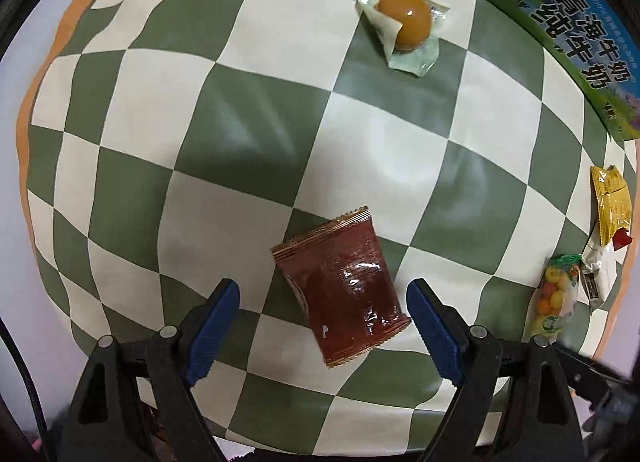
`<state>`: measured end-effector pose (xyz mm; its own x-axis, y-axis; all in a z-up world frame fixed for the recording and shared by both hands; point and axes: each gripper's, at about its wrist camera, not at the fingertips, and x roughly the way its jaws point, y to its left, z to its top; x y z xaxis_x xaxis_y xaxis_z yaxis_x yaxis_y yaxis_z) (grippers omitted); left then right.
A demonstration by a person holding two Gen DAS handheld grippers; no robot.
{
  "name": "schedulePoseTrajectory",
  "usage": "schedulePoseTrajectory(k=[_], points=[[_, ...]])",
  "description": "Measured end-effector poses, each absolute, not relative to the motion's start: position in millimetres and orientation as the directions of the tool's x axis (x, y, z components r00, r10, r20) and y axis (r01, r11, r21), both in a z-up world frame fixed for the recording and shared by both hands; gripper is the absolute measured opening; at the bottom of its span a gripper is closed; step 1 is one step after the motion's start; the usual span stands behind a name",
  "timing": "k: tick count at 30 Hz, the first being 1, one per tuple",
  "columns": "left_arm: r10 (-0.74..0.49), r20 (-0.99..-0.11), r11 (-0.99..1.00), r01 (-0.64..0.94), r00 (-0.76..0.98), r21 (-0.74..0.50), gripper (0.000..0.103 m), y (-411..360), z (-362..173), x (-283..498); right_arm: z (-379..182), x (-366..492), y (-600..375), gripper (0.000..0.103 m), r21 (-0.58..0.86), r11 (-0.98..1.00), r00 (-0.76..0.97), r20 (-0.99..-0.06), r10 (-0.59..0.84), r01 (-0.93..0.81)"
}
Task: Organize snacks
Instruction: 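Grasp the brown sachet with the left tool while the right tool grasps the fruit-candy bag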
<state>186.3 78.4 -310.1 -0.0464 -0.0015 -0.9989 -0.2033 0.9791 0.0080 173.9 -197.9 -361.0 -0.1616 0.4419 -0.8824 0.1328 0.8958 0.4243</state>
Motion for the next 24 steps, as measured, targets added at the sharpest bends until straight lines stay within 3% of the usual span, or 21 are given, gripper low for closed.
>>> schedulePoseTrajectory(k=[2,6,11,14,19,24], points=[[-0.035,-0.996,0.976,-0.215,-0.081,-0.017,0.085,80,-319,185,-345,180,-191,0.083,0.336,0.942,-0.106,-0.936,0.336,0.021],[-0.167,-0.978,0.947,-0.295,-0.125,-0.124,0.085,83,-346,183,-347,203,-197,0.083,0.231,0.973,-0.068,-0.971,0.230,-0.009],[-0.164,-0.984,0.950,-0.280,-0.076,-0.137,0.054,71,-352,187,-377,216,-203,0.083,0.205,0.978,-0.136,-0.969,0.207,0.026],[-0.135,-0.990,0.975,-0.184,-0.040,-0.126,0.053,51,-345,194,-386,215,-207,0.081,0.229,0.972,-0.134,-0.963,0.235,0.060],[-0.075,-0.997,0.996,0.043,-0.010,-0.076,0.053,-4,-339,199,-383,215,-211,0.057,0.233,0.969,-0.093,-0.966,0.240,0.079],[-0.062,-0.996,0.989,0.131,-0.058,-0.069,0.060,-38,-348,195,-382,213,-202,0.059,0.241,0.967,-0.102,-0.963,0.249,0.084]])
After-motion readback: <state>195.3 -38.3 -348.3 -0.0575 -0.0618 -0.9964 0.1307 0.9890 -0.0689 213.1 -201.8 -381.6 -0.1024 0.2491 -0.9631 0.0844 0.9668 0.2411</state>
